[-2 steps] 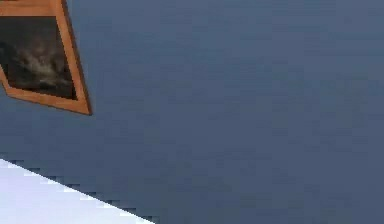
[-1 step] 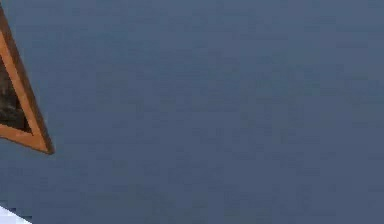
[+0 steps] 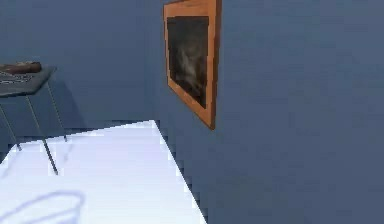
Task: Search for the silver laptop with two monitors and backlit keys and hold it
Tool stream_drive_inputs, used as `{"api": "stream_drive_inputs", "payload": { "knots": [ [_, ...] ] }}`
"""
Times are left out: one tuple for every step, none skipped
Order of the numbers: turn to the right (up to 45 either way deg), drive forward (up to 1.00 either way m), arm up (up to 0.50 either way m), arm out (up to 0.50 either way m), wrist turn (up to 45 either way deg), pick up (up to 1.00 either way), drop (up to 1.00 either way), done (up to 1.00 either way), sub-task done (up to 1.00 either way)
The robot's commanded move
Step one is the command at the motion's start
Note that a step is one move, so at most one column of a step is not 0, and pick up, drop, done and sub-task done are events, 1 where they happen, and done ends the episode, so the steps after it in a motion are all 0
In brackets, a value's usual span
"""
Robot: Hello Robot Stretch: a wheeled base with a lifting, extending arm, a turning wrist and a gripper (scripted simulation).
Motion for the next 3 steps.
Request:
{"api": "stream_drive_inputs", "payload": {
  "knots": [
    [-27.0,0.00,0.00,0.00,0.0,0.00,0.00,0.00,0.00],
    [0.0,1.00,0.00,0.00,0.0,0.00,0.00,0.00,0.00],
    [-6.0,0.00,0.00,0.00,0.0,0.00,0.00,0.00,0.00]
  ]
}}
